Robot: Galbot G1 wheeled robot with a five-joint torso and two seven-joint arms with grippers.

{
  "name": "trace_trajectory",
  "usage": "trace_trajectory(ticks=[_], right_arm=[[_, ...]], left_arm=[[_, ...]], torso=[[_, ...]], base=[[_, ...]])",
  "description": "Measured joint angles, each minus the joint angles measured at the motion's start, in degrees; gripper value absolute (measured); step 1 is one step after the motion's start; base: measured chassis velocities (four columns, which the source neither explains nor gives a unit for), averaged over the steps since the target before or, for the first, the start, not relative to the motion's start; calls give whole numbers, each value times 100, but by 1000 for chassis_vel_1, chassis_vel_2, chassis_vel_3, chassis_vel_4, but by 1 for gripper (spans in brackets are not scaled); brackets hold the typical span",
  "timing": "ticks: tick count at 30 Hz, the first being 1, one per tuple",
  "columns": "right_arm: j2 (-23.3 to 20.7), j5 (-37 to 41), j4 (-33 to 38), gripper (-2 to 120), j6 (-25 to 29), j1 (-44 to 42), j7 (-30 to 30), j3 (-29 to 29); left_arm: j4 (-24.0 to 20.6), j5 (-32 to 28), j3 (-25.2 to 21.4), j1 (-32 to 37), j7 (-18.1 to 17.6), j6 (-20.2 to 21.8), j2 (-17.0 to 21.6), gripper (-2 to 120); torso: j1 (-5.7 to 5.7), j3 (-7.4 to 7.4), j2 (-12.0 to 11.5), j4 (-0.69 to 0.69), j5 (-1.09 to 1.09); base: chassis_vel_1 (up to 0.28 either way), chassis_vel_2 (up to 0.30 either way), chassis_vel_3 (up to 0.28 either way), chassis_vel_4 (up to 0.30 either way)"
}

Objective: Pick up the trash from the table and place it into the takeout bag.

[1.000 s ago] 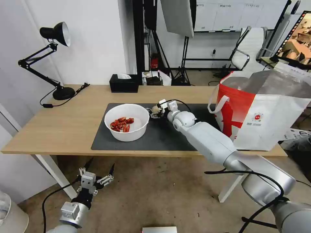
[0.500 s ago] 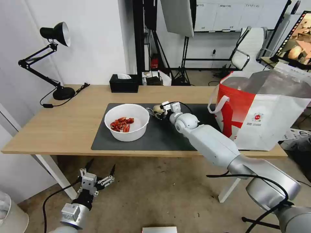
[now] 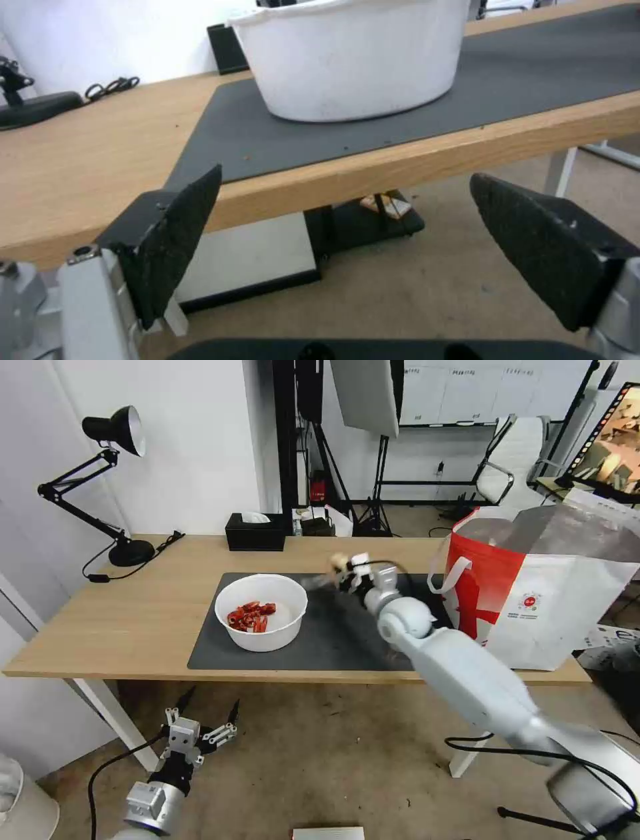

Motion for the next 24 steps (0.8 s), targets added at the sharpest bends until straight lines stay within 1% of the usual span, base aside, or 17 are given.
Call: trace_trajectory(ticks=[4,5,6,7,9,10,12,13,14,15,18,19,20,21,22,23,24], right_arm=[[-142,-189,306,8,-33,-84,289,134],[-245,-405,559,8,-111,-175,597,280],[-389,-812,917,8,-262,-346,1086,526],[-389,-812,917,8,-262,-346,1086,526],[-635,-1404,1333,8,-533,-672,1770,949],[-635,-1404,1333,8,-533,-672,1770,949],[-830,-1846,1498,8,-606,-978,2024,1420],[-950,-1784,1610,8,-629,-1164,2248,1671],[-950,-1784,1610,8,-629,-1164,2248,1671],[-1021,-1593,1668,8,-651,-1267,2406,1795],[-1223,-667,1709,8,-689,-1540,2730,2093],[-1223,-667,1709,8,-689,-1540,2730,2093],[-1279,-281,1715,9,-689,-1572,2790,2146],[-1336,-12,1712,13,-690,-1582,2809,2187],[-1374,88,1694,18,-689,-1581,2809,2205],[-1374,88,1694,18,-689,-1581,2809,2205],[-1406,171,1665,23,-690,-1565,2809,2217]], left_arm=[[-12,16,5,19,0,-2,-13,100],[-26,29,5,40,-1,-4,-20,100],[-38,44,2,57,0,-8,-27,100],[-38,44,2,57,0,-8,-27,100],[-39,62,-3,69,-1,-26,-34,100],[-39,62,-3,69,-1,-26,-34,100],[-38,67,5,60,-1,-30,-33,100],[-35,70,22,43,-1,-31,-32,100],[-35,70,22,43,-1,-31,-32,100],[-30,76,38,30,-1,-30,-32,100],[-19,91,102,15,0,-30,-38,100],[-19,91,102,15,0,-30,-38,100],[-12,94,117,12,1,-27,-37,100],[6,101,129,9,2,-25,-33,100],[17,105,134,8,3,-24,-30,100],[17,105,134,8,3,-24,-30,100],[21,107,136,10,3,-23,-27,100]], torso=[[0,0,0,-1,0],[0,0,0,-1,1],[0,0,0,0,2],[0,0,0,0,2],[-1,0,0,0,1],[-1,0,0,0,1],[-1,0,0,-1,2],[0,0,0,-2,2],[0,0,0,-2,2],[0,0,0,-2,2],[-1,0,0,-2,2],[-1,0,0,-2,2],[0,0,0,-1,2],[0,0,0,-1,2],[0,0,0,0,0],[0,0,0,0,0],[0,0,0,-1,0]], base=[[0,0,0,0],[0,0,0,0],[0,0,0,0],[0,0,0,0],[0,0,0,0],[0,0,0,0],[0,0,0,0],[0,0,0,0],[0,0,0,0],[0,0,0,0],[0,0,0,0],[0,0,0,0],[0,0,0,0],[0,0,0,0],[0,0,0,0],[0,0,0,0],[0,0,0,0]])
